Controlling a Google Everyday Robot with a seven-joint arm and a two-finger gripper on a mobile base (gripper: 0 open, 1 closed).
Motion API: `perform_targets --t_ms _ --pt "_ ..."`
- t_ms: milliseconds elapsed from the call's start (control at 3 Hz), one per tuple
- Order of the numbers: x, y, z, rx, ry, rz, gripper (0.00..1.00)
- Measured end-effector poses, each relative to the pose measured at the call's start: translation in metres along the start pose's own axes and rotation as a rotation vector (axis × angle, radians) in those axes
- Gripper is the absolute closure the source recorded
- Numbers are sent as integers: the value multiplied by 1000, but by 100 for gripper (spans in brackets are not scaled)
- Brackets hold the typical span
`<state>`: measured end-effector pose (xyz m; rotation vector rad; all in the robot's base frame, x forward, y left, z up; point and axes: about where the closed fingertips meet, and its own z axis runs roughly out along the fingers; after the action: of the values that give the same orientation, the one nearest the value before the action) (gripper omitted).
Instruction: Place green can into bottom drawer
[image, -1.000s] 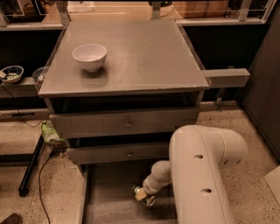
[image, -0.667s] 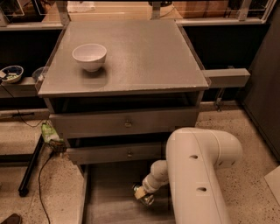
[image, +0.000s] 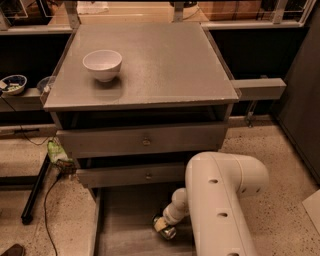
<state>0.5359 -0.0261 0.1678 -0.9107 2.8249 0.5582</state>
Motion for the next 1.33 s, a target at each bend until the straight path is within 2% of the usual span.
perform_targets --t_ms 333,667,1000,1333 --pt "14 -8 27 -18 19 30 100" --pt "17 -9 31 -27 20 34 100" --pt "17 -9 31 -27 20 34 81" --pt "17 -8 31 -27 20 34 50"
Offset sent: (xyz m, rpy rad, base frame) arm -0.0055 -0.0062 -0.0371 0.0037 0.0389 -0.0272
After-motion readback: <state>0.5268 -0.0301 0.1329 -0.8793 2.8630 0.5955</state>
